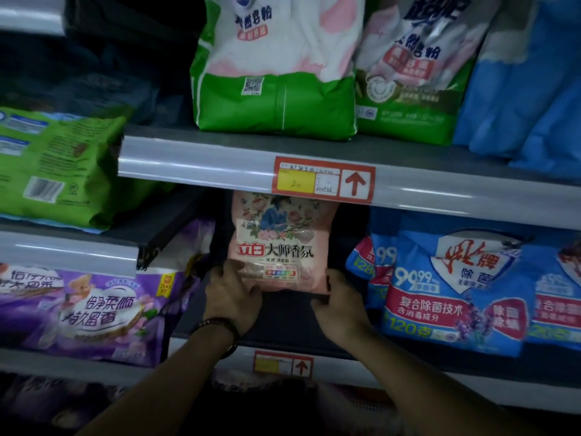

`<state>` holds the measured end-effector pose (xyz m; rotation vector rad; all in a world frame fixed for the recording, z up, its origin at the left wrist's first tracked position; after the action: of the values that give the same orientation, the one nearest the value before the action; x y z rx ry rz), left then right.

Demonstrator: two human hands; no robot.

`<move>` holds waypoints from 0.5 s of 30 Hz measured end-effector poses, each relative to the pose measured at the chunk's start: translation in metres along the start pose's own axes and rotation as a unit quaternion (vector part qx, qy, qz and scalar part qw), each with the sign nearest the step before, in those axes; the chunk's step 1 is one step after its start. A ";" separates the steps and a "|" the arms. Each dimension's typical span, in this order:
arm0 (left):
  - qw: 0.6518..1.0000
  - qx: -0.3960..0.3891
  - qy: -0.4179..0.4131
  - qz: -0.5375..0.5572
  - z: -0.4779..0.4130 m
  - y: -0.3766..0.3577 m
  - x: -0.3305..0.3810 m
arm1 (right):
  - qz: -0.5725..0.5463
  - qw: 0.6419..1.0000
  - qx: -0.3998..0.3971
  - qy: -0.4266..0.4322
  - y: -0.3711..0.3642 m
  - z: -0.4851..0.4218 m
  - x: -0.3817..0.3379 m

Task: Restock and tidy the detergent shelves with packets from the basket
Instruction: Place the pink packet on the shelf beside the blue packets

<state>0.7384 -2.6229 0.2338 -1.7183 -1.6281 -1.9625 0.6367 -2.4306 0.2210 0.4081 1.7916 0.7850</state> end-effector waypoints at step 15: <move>0.954 -0.080 -0.267 -0.111 0.132 0.095 0.138 | 0.061 0.988 -0.023 0.142 0.172 0.140 -0.062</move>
<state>0.8369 -2.4946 0.3737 -2.3881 -1.9355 -1.8632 0.7718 -2.3010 0.3552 0.3925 2.0212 1.0092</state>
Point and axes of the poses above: each hand's wrist, its own z-axis away from the middle knuckle, its own y-axis out of the back of the hand, x = y × z, the point moved 1 cm from there along -z, towards the middle knuckle, and after that the axes turned 4 degrees about x, right-handed, at the moved point
